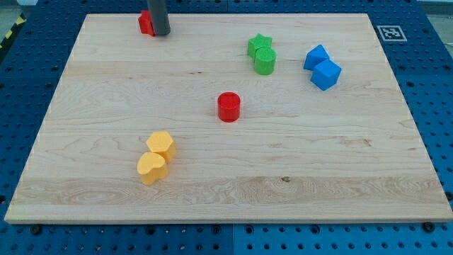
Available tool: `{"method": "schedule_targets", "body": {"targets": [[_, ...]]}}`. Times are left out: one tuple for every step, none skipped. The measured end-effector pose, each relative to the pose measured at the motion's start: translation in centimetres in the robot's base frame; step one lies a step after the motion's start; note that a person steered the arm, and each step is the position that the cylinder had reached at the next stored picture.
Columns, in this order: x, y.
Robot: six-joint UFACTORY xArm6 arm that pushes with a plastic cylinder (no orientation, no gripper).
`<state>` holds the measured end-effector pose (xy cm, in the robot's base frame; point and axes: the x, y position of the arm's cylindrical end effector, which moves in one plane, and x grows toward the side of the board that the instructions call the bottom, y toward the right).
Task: Push the red star slightly left
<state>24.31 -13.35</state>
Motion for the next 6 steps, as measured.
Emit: {"method": "schedule_targets", "body": {"targets": [[-0.3,0.6],[-2.2,1.7],[-3.0,2.4],[-3.0,2.5],[-3.0,1.3],[-3.0,-1.1]]}}
